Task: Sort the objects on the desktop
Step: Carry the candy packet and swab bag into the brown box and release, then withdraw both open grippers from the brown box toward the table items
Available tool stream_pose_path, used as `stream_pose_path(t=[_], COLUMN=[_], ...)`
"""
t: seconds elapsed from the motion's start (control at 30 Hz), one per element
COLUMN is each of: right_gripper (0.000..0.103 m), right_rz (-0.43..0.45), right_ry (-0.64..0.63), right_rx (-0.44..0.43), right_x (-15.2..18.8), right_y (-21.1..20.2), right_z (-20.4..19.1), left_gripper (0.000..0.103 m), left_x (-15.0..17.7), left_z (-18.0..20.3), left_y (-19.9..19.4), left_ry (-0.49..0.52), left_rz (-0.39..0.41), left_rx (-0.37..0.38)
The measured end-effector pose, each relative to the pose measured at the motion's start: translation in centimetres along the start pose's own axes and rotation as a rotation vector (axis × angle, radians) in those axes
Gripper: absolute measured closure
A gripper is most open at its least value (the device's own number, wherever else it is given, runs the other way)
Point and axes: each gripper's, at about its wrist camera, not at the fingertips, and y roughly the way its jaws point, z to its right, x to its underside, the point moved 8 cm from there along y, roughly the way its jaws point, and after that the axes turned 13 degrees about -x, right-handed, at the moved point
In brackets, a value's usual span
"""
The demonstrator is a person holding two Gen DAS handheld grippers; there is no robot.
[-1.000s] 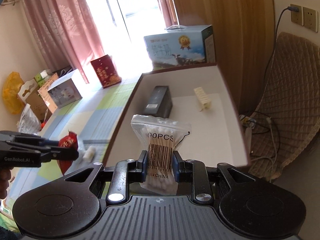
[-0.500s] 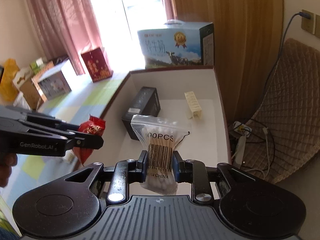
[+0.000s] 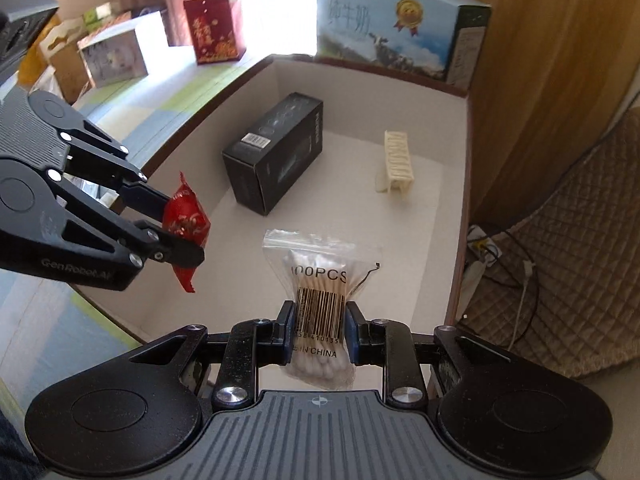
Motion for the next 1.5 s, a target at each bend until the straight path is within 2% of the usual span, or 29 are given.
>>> stream_pose_path(t=[0.23, 0.37, 0.43, 0.63, 0.7, 0.77, 0.8, 0.87, 1.07, 1.23, 1.5], right_gripper=[0.081, 0.081, 0.081, 0.08, 0.073, 0.039, 0.035, 0.034, 0.033, 0.031, 0.029], right_rz=[-0.06, -0.067, -0.067, -0.062, -0.059, -0.04, -0.023, -0.009, 0.01, 0.022, 0.086], right_ry=[-0.007, -0.001, 0.004, 0.011, 0.009, 0.007, 0.003, 0.002, 0.012, 0.032, 0.059], right_rx=[-0.013, -0.018, -0.019, -0.019, -0.019, -0.008, -0.003, -0.01, -0.012, -0.02, -0.048], right_x=[0.0, 0.1, 0.1, 0.0, -0.1, -0.2, -0.3, -0.4, -0.7, -0.6, -1.0], right_y=[0.9, 1.0, 1.0, 1.1, 1.1, 0.9, 0.7, 0.4, -0.3, -0.7, -2.1], right_z=[0.7, 0.8, 0.8, 0.8, 0.7, 0.7, 0.5, 0.3, -0.1, -0.6, -2.5], left_gripper=[0.078, 0.076, 0.067, 0.06, 0.058, 0.057, 0.055, 0.05, 0.049, 0.043, 0.041], left_x=[0.6, 1.0, 1.1, 1.1, 1.0, 0.9, 0.9, 0.8, 0.7, 1.2, 3.8], left_z=[0.7, 0.8, 1.0, 1.0, 1.0, 0.9, 0.8, 0.6, -0.4, -1.7, -5.2], left_y=[2.0, 2.4, 2.4, 2.2, 2.0, 1.8, 1.6, 1.2, -0.8, -3.0, -6.4], left_ry=[0.073, 0.096, 0.096, 0.08, 0.078, 0.074, 0.069, 0.055, 0.001, -0.056, -0.161], left_rz=[-0.064, -0.074, -0.075, -0.065, -0.059, -0.051, -0.046, -0.032, 0.011, 0.05, 0.096], left_rx=[-0.004, -0.012, -0.009, -0.002, -0.001, -0.002, -0.002, -0.002, 0.006, 0.008, -0.02])
